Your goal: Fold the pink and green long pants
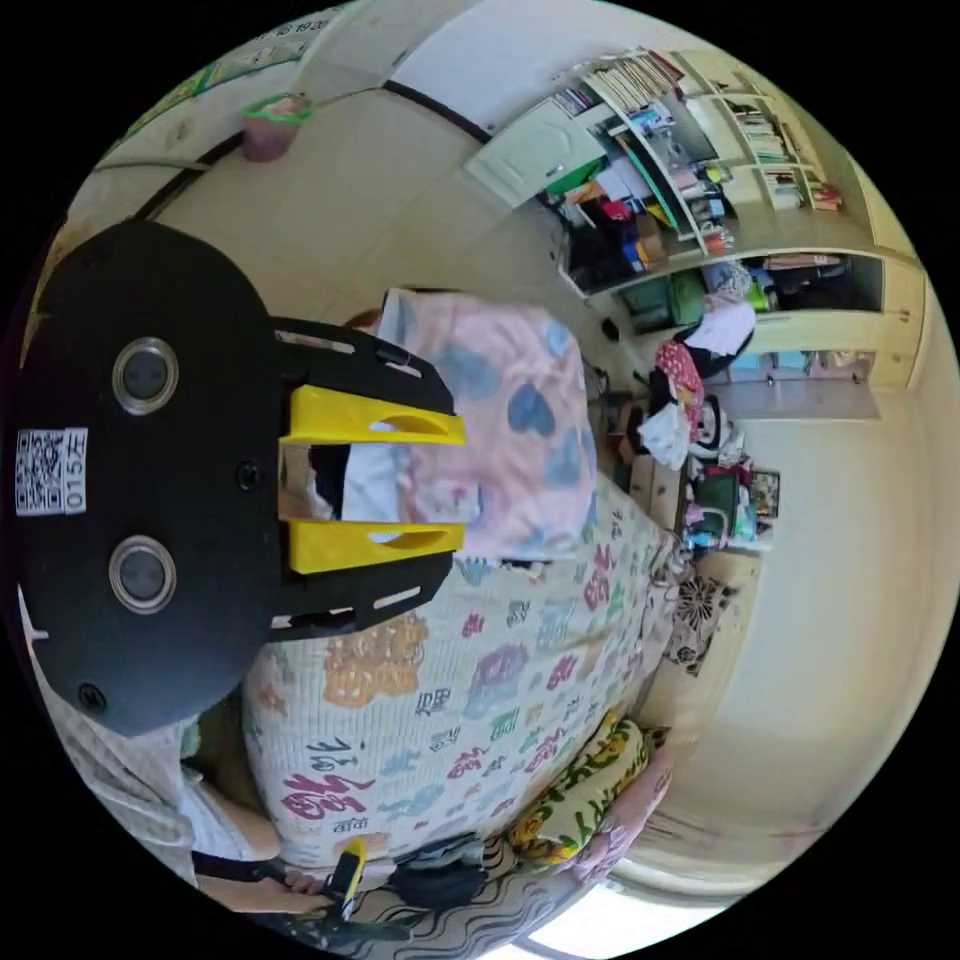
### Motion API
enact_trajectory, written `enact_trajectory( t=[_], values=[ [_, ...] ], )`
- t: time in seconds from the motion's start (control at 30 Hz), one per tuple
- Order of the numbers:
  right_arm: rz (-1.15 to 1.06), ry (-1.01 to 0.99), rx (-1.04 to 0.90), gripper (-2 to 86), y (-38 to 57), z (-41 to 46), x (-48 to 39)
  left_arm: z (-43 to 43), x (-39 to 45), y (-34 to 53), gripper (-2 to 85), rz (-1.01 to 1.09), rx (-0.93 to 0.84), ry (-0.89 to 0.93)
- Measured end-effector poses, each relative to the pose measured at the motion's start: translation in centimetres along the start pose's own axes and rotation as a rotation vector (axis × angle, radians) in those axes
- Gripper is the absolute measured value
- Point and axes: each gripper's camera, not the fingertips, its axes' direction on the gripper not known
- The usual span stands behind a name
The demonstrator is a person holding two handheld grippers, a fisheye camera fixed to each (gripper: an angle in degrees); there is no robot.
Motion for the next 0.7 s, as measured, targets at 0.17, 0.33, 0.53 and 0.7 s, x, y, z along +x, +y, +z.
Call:
enact_trajectory(
  t=[0.17, 0.33, 0.53, 0.7],
  values=[
    [-0.014, -0.056, -0.029, 5.0, -0.5, 2.0, -3.1, 2.4, -2.3, -0.5, 10.4, 0.038, -0.181, 0.067],
    [-0.038, -0.117, -0.028, 5.1, -0.1, 2.3, -5.2, -2.0, -3.2, -1.0, 2.4, 0.055, -0.126, 0.141],
    [-0.207, -0.318, 0.033, 9.9, -1.8, 2.9, -9.2, -16.6, -2.9, -4.8, -0.2, 0.160, 0.252, 0.669],
    [-0.352, -0.437, 0.161, 12.3, -4.2, 0.1, -14.3, -25.8, 2.6, -9.1, -0.5, 0.336, 0.409, 1.094]
  ],
)
